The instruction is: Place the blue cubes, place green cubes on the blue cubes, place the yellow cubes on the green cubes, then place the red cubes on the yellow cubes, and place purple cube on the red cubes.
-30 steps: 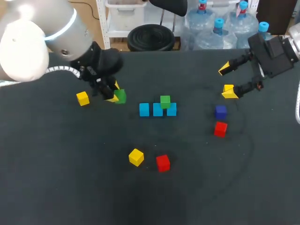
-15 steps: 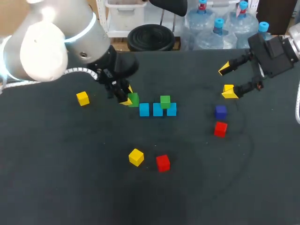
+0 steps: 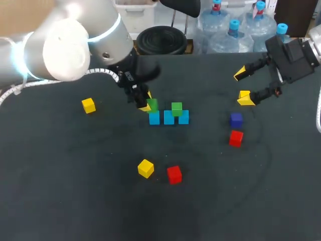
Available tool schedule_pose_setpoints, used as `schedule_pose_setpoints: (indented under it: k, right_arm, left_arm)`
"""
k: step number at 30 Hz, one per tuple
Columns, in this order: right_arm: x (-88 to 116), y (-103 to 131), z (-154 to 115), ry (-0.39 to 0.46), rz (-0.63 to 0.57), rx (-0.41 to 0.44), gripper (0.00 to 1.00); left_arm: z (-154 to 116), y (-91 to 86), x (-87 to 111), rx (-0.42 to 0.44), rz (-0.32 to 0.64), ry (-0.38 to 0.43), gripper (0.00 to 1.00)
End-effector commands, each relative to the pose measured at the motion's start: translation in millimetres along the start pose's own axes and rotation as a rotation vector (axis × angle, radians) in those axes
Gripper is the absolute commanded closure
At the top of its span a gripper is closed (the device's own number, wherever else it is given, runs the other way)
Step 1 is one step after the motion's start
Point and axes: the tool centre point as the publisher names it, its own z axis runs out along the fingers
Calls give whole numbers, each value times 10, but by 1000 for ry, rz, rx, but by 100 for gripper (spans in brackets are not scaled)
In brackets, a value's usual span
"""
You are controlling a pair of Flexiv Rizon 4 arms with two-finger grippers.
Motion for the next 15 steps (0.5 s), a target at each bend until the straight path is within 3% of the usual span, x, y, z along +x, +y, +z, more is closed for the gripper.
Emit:
schedule_pose_setpoints:
  k: [1,15]
  right_arm:
    - [4,-2,6,-2,-1,0,0]
    - [4,-2,6,-2,-1,0,0]
  left_arm:
    - [35,46,-63,12,6,12,100]
    - [99,76,-144,23,11,24,100]
